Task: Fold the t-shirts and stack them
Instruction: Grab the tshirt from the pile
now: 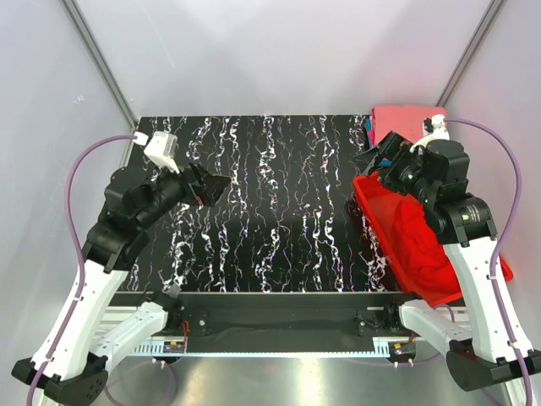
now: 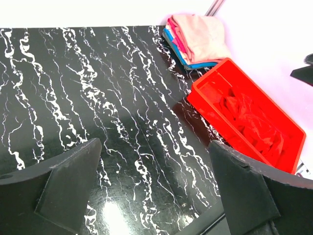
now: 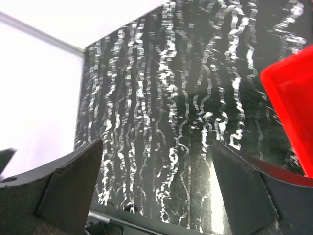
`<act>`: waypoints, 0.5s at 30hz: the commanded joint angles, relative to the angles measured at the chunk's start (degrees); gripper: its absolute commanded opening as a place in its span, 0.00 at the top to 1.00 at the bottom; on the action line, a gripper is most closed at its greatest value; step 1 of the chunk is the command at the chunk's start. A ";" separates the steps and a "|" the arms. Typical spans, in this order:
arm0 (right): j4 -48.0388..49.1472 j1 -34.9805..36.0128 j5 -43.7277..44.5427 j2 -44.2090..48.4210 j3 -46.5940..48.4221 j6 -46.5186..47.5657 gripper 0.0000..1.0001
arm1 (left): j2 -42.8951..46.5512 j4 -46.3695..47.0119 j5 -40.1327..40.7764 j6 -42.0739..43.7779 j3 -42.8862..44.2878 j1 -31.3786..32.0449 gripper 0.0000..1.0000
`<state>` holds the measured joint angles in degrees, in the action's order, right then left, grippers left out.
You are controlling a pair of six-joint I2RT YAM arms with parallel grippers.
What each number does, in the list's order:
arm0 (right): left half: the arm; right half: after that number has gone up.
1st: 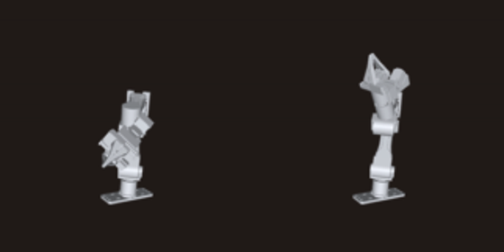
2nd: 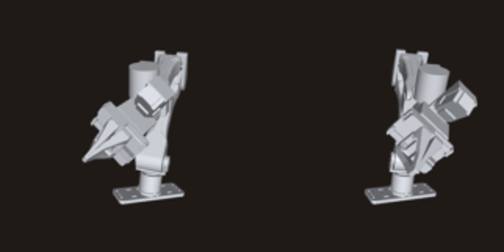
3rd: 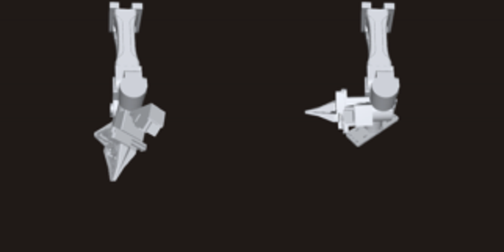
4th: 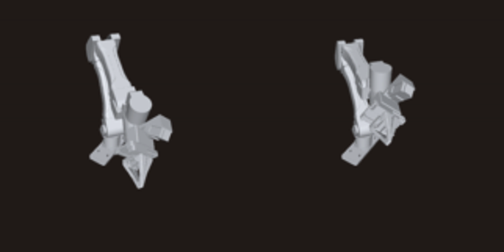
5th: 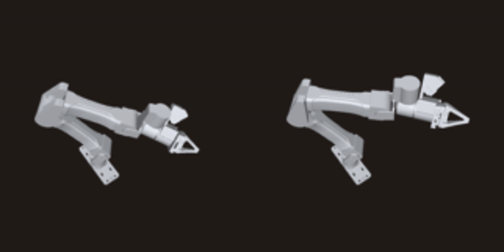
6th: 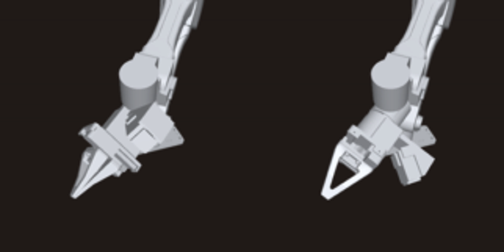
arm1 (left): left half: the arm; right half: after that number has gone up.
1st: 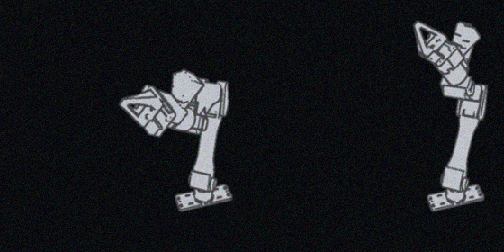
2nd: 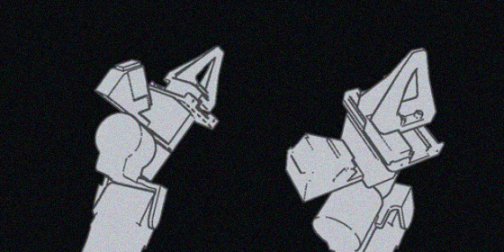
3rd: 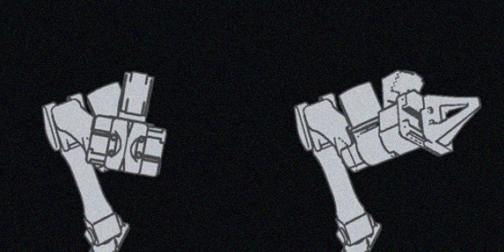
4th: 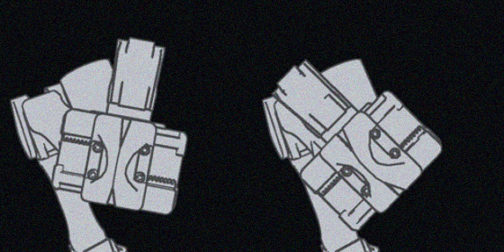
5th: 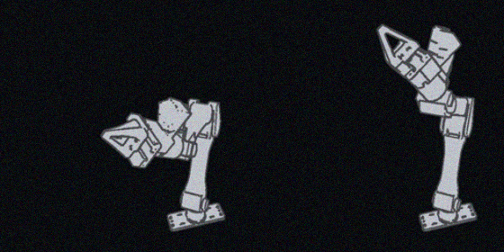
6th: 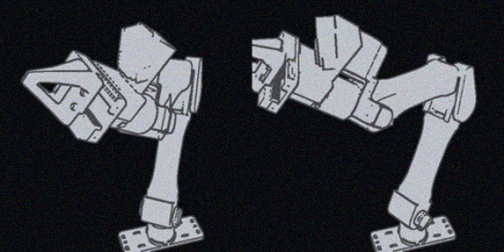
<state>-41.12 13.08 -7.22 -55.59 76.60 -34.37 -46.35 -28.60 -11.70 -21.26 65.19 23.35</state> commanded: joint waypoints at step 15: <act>-15.76 -28.14 28.06 -19.81 -0.47 -9.13 0.02 | 1.79 -2.60 -3.85 0.16 -0.15 0.03 0.01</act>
<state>-55.16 -5.56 19.05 -74.91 80.31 -38.89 -45.08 -31.16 -13.23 -21.34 64.31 23.35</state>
